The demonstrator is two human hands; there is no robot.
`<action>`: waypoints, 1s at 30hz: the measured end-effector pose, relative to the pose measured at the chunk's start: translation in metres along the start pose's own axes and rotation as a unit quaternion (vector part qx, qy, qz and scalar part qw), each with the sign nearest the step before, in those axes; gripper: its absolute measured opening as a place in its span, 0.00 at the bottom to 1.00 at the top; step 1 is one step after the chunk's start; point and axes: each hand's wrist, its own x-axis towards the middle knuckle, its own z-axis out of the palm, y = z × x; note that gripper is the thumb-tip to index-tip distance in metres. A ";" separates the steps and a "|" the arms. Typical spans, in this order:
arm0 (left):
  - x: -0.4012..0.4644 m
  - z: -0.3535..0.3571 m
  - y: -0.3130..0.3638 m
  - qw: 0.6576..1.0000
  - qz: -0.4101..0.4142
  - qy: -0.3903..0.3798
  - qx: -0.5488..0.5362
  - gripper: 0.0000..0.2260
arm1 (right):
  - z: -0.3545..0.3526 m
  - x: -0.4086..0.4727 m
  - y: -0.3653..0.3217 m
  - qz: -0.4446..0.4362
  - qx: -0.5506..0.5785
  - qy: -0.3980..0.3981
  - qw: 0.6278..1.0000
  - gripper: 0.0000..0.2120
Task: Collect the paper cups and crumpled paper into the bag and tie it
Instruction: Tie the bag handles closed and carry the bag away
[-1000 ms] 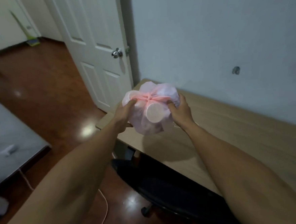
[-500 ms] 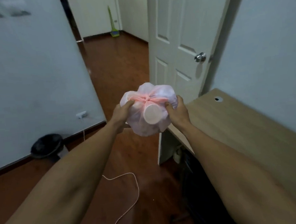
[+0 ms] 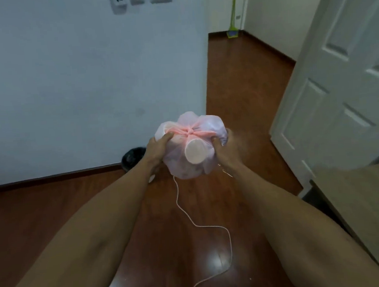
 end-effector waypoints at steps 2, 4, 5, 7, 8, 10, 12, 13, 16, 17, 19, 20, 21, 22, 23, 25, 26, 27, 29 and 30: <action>0.013 -0.028 -0.002 1.000 0.000 0.019 -0.001 0.32 | 0.034 0.004 -0.013 -0.005 0.010 -0.015 1.000 0.23; 0.029 -0.055 -0.006 0.999 -0.007 0.042 0.008 0.31 | 0.065 0.012 -0.022 -0.013 -0.002 -0.035 0.999 0.21; 0.038 -0.067 -0.008 0.999 -0.010 0.050 0.006 0.31 | 0.080 0.018 -0.026 -0.013 -0.015 -0.049 0.999 0.23; 0.052 -0.091 -0.011 0.998 -0.010 0.068 -0.007 0.30 | 0.112 0.031 -0.030 -0.018 -0.034 -0.072 0.997 0.26; 0.061 -0.101 -0.014 0.997 -0.015 0.080 -0.010 0.30 | 0.127 0.038 -0.032 -0.022 -0.034 -0.083 0.996 0.26; 0.078 -0.120 -0.016 0.994 -0.025 0.101 -0.022 0.30 | 0.158 0.052 -0.034 -0.025 -0.034 -0.103 0.994 0.24; 0.100 -0.138 -0.018 0.992 -0.030 0.117 -0.031 0.28 | 0.186 0.068 -0.039 -0.027 -0.034 -0.121 0.992 0.23; 0.112 -0.146 -0.019 0.992 -0.033 0.120 -0.035 0.25 | 0.200 0.076 -0.041 -0.028 -0.032 -0.129 0.991 0.23; 0.149 -0.168 -0.017 0.990 -0.040 0.127 -0.055 0.20 | 0.247 0.106 -0.044 -0.026 -0.025 -0.144 0.989 0.21; 0.163 -0.174 -0.016 0.989 -0.046 0.126 -0.068 0.22 | 0.261 0.117 -0.046 -0.022 -0.025 -0.146 0.989 0.21; 0.196 -0.187 -0.018 0.986 -0.067 0.126 -0.086 0.31 | 0.290 0.140 -0.048 -0.011 -0.030 -0.156 0.987 0.25; 0.212 -0.194 -0.018 0.985 -0.076 0.124 -0.090 0.32 | 0.304 0.152 -0.049 -0.007 -0.036 -0.163 0.986 0.26; 0.228 -0.199 -0.017 0.985 -0.081 0.122 -0.090 0.30 | 0.317 0.165 -0.050 -0.002 -0.043 -0.169 0.985 0.28; 0.243 -0.203 -0.017 0.985 -0.083 0.122 -0.090 0.26 | 0.331 0.178 -0.048 0.002 -0.048 -0.175 0.983 0.28; 0.260 -0.208 -0.017 0.984 -0.087 0.126 -0.094 0.23 | 0.344 0.189 -0.048 0.005 -0.053 -0.182 0.982 0.29; 0.293 -0.219 -0.023 0.981 -0.099 0.132 -0.104 0.24 | 0.370 0.211 -0.048 0.007 -0.064 -0.189 0.980 0.29; 0.309 -0.225 -0.026 0.979 -0.106 0.139 -0.110 0.29 | 0.381 0.221 -0.050 0.009 -0.067 -0.191 0.979 0.30; 0.324 -0.230 -0.030 0.975 -0.115 0.146 -0.119 0.35 | 0.392 0.229 -0.051 0.015 -0.069 -0.191 0.979 0.31; 0.348 -0.237 -0.036 0.970 -0.131 0.166 -0.123 0.42 | 0.411 0.242 -0.050 0.029 -0.078 -0.188 0.979 0.30; 0.358 -0.240 -0.036 0.969 -0.130 0.175 -0.118 0.40 | 0.419 0.247 -0.049 0.031 -0.082 -0.184 0.979 0.29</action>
